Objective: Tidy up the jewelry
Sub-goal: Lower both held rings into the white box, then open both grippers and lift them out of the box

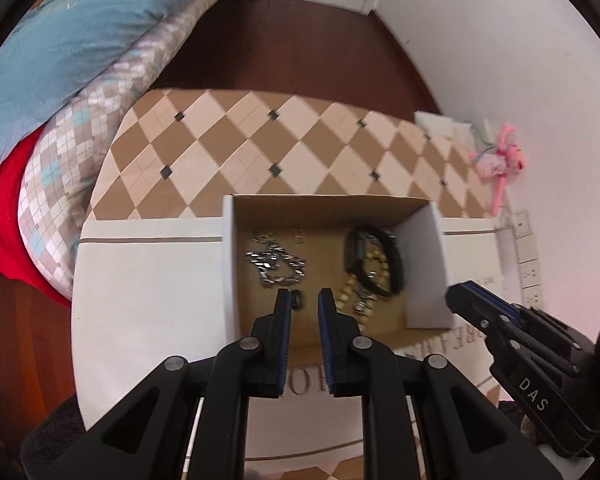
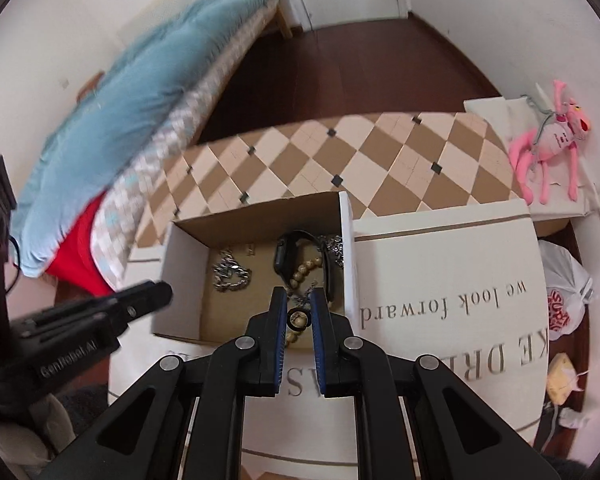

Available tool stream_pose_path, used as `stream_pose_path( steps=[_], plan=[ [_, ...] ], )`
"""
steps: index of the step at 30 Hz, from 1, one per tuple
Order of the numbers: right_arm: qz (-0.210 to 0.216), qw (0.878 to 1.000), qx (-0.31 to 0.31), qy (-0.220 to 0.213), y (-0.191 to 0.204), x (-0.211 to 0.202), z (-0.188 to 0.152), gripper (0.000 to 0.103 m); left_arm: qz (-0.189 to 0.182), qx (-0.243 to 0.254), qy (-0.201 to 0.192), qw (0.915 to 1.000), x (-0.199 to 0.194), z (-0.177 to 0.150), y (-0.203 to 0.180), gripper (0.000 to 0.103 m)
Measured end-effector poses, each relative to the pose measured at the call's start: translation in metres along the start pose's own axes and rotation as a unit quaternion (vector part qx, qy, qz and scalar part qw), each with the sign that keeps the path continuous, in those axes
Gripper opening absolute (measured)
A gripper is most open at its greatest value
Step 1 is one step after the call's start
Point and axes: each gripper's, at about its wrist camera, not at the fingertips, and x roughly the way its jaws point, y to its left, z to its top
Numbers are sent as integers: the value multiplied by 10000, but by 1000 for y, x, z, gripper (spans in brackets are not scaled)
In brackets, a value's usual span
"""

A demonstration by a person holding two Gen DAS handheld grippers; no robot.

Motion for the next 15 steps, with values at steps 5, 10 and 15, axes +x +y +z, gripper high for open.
stream_pose_path(
  steps=[5, 10, 15],
  plan=[
    [-147, 9995, 57, 278, -7, 8, 15, 27, 160, -141, -50, 9998, -2, 8, 8, 74],
    [-158, 9995, 146, 227, -14, -3, 20, 34, 365, -139, -137, 9991, -12, 12, 11, 91],
    [-504, 9985, 48, 188, -16, -10, 18, 71, 738, -103, -376, 9965, -21, 6, 13, 97]
  ],
)
